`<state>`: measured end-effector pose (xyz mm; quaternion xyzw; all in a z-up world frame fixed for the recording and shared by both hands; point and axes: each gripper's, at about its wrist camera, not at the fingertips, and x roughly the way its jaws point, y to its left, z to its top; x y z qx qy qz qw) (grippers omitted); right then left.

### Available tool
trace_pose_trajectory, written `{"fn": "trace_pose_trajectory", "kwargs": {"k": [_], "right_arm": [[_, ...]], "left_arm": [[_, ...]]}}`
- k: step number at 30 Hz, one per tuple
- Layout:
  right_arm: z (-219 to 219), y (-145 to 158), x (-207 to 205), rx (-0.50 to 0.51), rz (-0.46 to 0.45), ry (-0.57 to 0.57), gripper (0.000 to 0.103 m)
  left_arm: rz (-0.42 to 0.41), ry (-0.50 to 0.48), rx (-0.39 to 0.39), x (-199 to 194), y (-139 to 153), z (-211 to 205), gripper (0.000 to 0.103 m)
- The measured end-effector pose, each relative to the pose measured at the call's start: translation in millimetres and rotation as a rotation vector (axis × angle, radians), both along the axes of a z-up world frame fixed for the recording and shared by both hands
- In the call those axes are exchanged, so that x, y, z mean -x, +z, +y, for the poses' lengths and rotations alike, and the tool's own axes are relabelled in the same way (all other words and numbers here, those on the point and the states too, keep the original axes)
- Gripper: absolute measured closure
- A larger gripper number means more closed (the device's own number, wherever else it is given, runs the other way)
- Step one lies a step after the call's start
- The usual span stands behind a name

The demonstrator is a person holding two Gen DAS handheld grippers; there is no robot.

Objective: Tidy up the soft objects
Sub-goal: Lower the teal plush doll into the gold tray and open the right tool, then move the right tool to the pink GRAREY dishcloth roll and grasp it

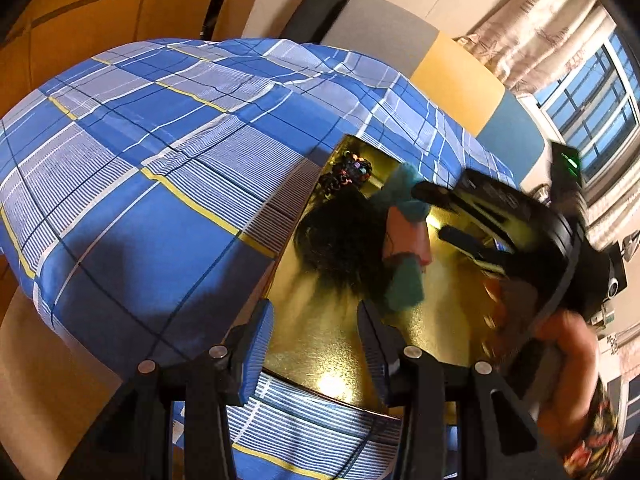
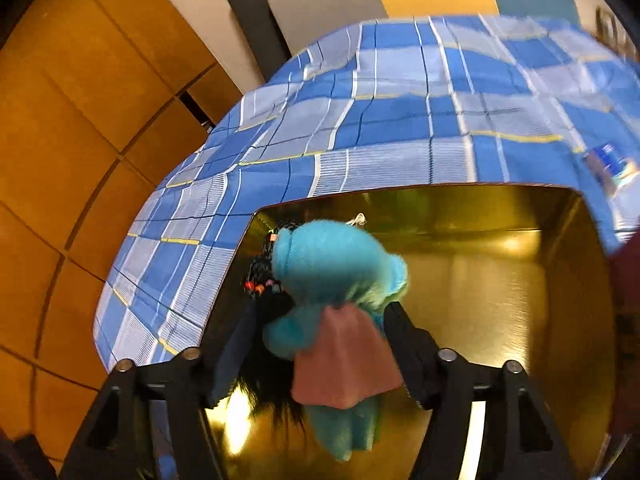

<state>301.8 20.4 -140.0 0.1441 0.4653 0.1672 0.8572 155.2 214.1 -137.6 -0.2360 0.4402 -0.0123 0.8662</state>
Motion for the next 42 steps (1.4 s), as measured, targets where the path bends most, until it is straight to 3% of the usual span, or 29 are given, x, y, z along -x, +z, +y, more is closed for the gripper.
{"fn": "trace_pose_trajectory", "kwargs": {"k": [14, 18, 23, 28, 30, 33, 38, 42], "right_arm": [[-8.3, 56.6, 78.8, 0.103, -0.173, 0.134, 0.033], [-20.4, 79.0, 101.0, 0.169, -0.251, 0.097, 0.033], [-56.5, 106.9, 125.8, 0.161, -0.334, 0.055, 0.033], [-109.6, 128.3, 143.8, 0.161, -0.401, -0.060, 0.033], [-141.3, 134.2, 151.1, 0.165, -0.414, -0.138, 0.033], [-187.2, 139.5, 160.7, 0.166, -0.415, -0.254, 0.033], [-282.4, 131.9, 172.2, 0.180, -0.352, -0.500, 0.029], [-353.6, 102.1, 175.9, 0.172, -0.234, -0.650, 0.029]], "left_arm": [[0.010, -0.035, 0.048, 6.1, 3.0, -18.7, 0.060], [0.011, -0.071, 0.071, 6.7, 1.7, -32.1, 0.060], [0.023, -0.134, 0.067, 6.4, 2.2, -58.8, 0.059], [0.005, -0.202, 0.051, 9.1, 10.1, -89.2, 0.054], [-0.005, -0.227, 0.048, 11.2, 13.5, -99.9, 0.048], [-0.018, -0.278, 0.048, 13.5, 17.0, -119.0, 0.047], [-0.024, -0.355, 0.036, 18.5, 19.7, -152.5, 0.047], [-0.031, -0.413, 0.013, 24.8, 21.4, -176.3, 0.047]]}}
